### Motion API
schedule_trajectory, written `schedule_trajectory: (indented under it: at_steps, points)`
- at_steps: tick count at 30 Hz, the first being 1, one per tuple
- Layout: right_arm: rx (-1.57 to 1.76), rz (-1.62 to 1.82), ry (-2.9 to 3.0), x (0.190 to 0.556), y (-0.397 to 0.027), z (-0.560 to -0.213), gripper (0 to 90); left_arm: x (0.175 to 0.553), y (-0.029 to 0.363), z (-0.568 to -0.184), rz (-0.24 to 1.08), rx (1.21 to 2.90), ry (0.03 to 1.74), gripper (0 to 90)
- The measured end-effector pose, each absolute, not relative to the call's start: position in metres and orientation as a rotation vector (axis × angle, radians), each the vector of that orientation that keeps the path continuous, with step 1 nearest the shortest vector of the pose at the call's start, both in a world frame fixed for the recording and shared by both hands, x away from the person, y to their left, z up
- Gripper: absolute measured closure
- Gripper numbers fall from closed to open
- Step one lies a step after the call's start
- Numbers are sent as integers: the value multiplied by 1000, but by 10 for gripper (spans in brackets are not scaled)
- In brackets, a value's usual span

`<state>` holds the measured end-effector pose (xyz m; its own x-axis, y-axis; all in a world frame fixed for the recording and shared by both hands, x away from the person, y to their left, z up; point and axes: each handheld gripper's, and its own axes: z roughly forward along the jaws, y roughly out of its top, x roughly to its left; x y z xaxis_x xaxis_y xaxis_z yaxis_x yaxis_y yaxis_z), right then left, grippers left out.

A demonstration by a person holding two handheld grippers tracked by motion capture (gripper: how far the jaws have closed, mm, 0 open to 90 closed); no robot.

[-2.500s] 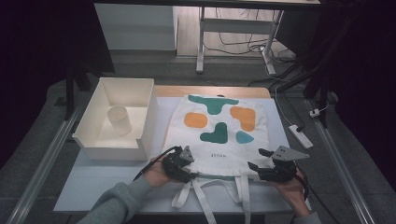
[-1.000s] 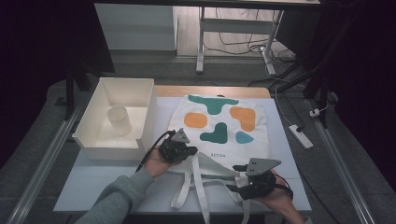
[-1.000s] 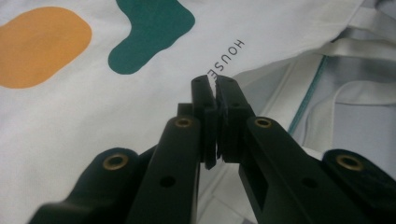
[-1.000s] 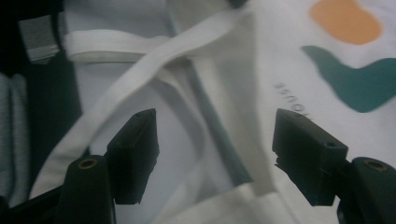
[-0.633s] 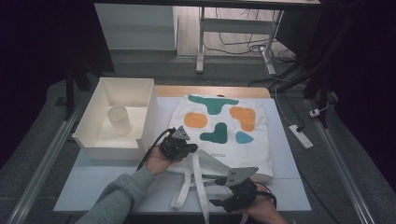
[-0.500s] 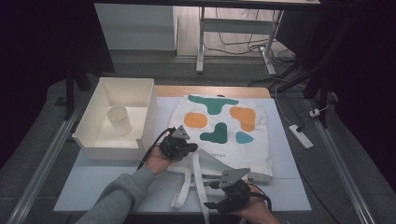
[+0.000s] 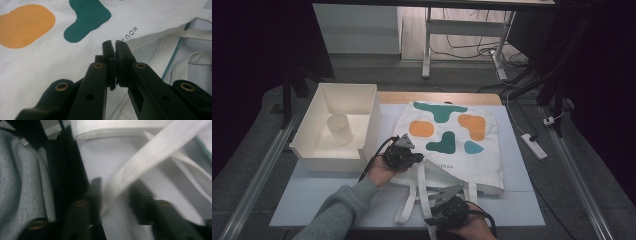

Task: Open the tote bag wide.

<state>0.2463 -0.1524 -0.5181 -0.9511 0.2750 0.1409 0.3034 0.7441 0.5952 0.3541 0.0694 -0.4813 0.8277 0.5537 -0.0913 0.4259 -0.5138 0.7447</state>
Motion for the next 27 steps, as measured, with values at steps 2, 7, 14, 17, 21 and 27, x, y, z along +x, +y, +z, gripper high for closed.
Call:
schedule_trajectory:
  at_steps: [2,7,14,17,21,27]
  points:
    - [-459,-996,-2881,246,-153,-517,785,354,69,-482,193,2188,713,871]
    - [-414,-1077,-2935,243,-160,-503,878,353,71,-481,193,2189,708,871]
    - [-542,-1325,-3009,252,-192,-461,880,351,70,-483,176,2198,690,871]
    - [-611,-1402,-3031,263,-206,-449,880,350,69,-483,172,2200,689,870]
    - [-673,-1480,-3064,277,-217,-440,880,349,70,-482,162,2201,687,869]
    - [-794,-1501,-3089,312,-226,-429,880,349,70,-482,157,2198,683,868]
